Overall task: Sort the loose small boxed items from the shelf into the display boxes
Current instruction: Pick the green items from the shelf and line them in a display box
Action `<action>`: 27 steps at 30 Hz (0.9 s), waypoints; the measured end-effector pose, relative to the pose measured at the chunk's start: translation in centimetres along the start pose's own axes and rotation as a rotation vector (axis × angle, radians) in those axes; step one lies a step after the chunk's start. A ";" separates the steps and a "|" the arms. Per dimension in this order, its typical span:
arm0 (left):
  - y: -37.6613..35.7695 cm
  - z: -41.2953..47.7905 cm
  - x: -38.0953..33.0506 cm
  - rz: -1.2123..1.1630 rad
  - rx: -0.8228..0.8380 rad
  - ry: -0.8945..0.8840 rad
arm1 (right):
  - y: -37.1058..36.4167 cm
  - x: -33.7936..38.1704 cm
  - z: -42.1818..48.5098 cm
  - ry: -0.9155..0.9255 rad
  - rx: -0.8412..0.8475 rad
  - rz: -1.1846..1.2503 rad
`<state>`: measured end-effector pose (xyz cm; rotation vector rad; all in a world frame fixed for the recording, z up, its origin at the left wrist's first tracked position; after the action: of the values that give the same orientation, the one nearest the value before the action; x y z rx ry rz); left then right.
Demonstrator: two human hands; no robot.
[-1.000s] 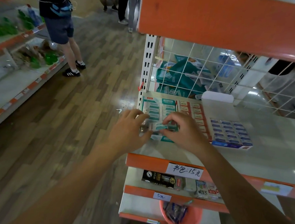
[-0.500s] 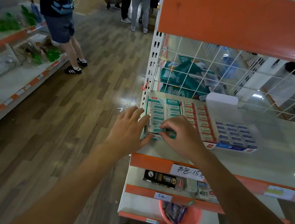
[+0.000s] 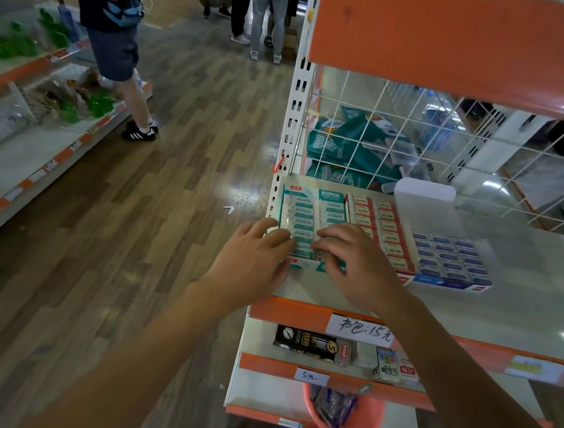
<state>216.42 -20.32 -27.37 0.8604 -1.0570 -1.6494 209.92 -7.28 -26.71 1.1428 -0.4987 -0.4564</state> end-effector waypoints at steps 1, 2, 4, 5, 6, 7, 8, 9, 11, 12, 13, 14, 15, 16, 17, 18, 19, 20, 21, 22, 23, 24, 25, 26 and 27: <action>0.0 -0.1 0.1 -0.006 -0.005 0.000 | 0.0 0.0 -0.1 0.002 0.012 0.000; 0.0 -0.1 0.2 -0.013 -0.010 0.001 | -0.1 0.0 -0.2 0.012 0.029 -0.002; 0.1 -0.1 0.3 -0.018 -0.016 0.000 | -0.1 0.2 -0.4 0.043 0.065 -0.011; 0.1 0.0 0.3 -0.015 -0.011 -0.001 | -0.1 0.3 -0.6 0.061 0.075 -0.019; 0.1 0.1 0.2 -0.009 -0.002 -0.001 | 0.0 0.2 -0.7 0.070 0.073 -0.028; 0.1 0.3 0.1 0.000 0.008 0.000 | 0.2 -0.1 -0.9 0.061 0.060 -0.033; 0.0 0.4 0.0 0.008 0.021 0.000 | 0.4 -0.4 -1.1 0.039 0.040 -0.033; -0.1 0.5 -0.2 0.011 0.037 -0.002 | 0.6 -0.8 -1.3 0.019 0.024 -0.034; -0.5 0.6 -0.6 -0.010 0.056 -0.022 | 0.5 -1.1 -1.4 0.034 0.040 -0.069; -0.6 0.6 -0.7 -0.026 0.056 -0.028 | 0.2 -1.0 -1.4 0.070 0.070 -0.107; -0.6 0.5 -0.7 -0.036 0.052 -0.028 | -0.2 -0.9 -1.5 0.107 0.113 -0.147; -0.6 0.5 -0.7 -0.037 0.041 -0.030 | -0.5 -0.7 -1.5 0.133 0.147 -0.174; -0.4 0.5 -0.7 -0.030 0.028 -0.034 | -0.5 -0.7 -1.5 0.141 0.154 -0.178; -0.2 0.7 -0.7 -0.026 0.017 -0.038 | -0.2 -0.7 -1.4 0.127 0.134 -0.156; 0.0 1.0 -0.8 -0.029 0.010 -0.036 | 0.2 -0.9 -1.4 0.077 0.104 -0.112; 0.2 1.5 -0.8 -0.035 -0.002 -0.030 | 0.6 -1.3 -1.2 0.003 0.078 -0.070; 0.3 2.0 -0.7 -0.047 -0.010 -0.015 | 0.8 -1.7 -1.1 -0.065 0.063 -0.057; 0.3 2.6 -0.6 -0.065 0.001 0.007 | 0.8 -2.1 -0.9 -0.106 0.070 -0.081; 0.0 3.1 -0.6 -0.081 0.048 0.034 | 0.6 -2.2 -0.8 -0.116 0.103 -0.131; -0.5 3.4 -0.5 -0.085 0.120 0.062 | 0.1 -2.2 -0.7 -0.110 0.165 -0.190; -1.2 3.5 -0.4 -0.074 0.202 0.085 | -0.4 -2.2 -0.7 -0.102 0.234 -0.249; -2.0 3.3 -0.3 -0.071 0.281 0.107 | -0.9 -2.2 -0.8 -0.100 0.291 -0.300; -2.7 3.0 -0.2 -0.083 0.337 0.124 | -1.2 -2.3 -0.9 -0.102 0.327 -0.332; -3.0 2.7 -0.2 -0.102 0.367 0.137 | -1.2 -2.3 -0.9 -0.105 0.343 -0.344; -3.1 2.6 -0.2 -0.113 0.390 0.146 | -1.3 -2.4 -1.0 -0.105 0.351 -0.340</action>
<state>213.10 -19.00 -29.30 1.2954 -1.2665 -1.4666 208.48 -5.63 -28.64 1.5582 -0.4890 -0.7468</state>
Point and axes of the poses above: each hand's wrist, its own z-axis towards the middle knuckle, its own y-axis out of the back of the hand, x = y × z, the point moved 7 cm from there along z, towards the middle knuckle, and after that the axes turned 7 degrees about -z, right-handed, at the moved point
